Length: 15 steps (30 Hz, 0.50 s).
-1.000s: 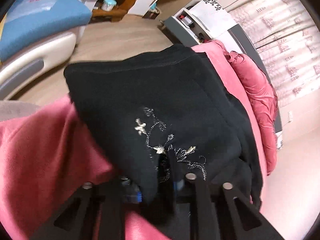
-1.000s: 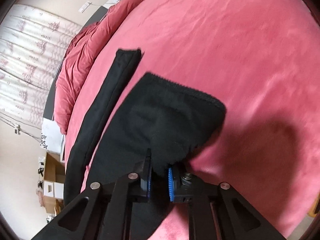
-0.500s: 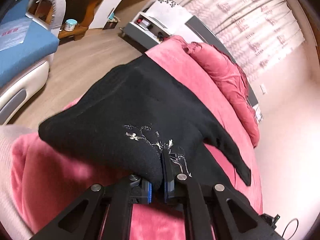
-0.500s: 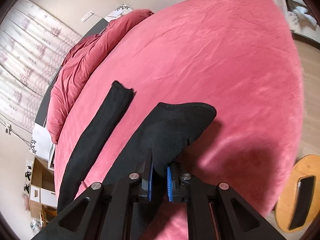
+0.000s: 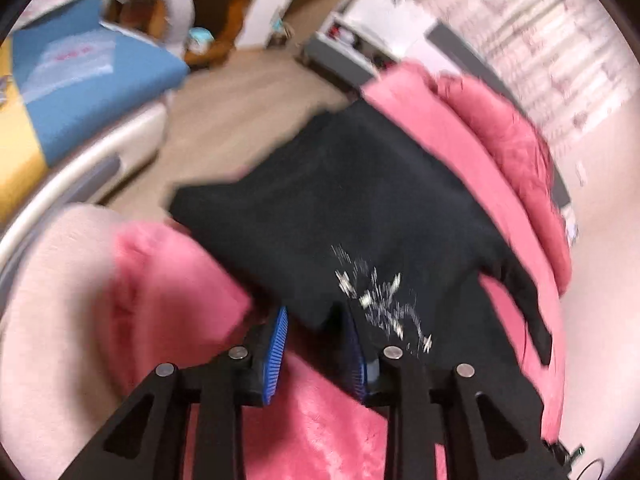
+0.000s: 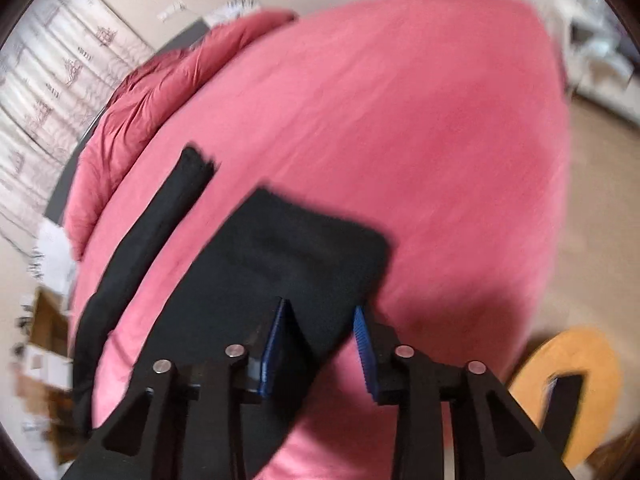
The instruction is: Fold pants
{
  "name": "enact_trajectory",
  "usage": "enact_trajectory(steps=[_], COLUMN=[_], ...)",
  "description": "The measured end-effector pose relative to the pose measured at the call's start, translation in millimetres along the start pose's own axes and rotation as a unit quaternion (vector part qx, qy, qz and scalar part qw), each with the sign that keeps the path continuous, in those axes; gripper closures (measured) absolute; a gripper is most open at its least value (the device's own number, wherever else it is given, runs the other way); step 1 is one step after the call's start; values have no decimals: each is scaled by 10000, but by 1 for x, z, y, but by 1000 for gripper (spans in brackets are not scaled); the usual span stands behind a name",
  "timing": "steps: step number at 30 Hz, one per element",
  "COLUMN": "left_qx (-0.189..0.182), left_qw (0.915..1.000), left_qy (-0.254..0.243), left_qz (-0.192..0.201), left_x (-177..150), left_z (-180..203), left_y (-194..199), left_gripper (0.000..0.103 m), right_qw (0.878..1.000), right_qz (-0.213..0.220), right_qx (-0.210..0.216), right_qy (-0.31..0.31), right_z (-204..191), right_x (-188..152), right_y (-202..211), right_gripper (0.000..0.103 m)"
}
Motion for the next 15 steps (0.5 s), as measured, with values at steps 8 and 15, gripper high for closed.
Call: enact_trajectory(steps=[8, 15], left_qx=[-1190, -2693], left_qw=[9892, 9540], left_qy=[-852, -682], left_qz=[-79, -1123], left_x=[20, 8], left_z=[77, 182], left_y=[-12, -104], left_gripper=[67, 41], right_qw=[9971, 9899], right_qz=[-24, -808], right_qx=[736, 1131], right_qy=[211, 276], right_z=[-44, -123], right_x=[33, 38], right_y=[-5, -83], right_gripper=[63, 63])
Point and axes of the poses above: each gripper's, at about its wrist camera, not at the fingertips, and y roughly against the way its jaws point, z to its right, x to its top, the point moved 1 cm from there along -y, roughly the way its jaws point, and after that the axes turned 2 degrees about -x, right-handed, at the moved point
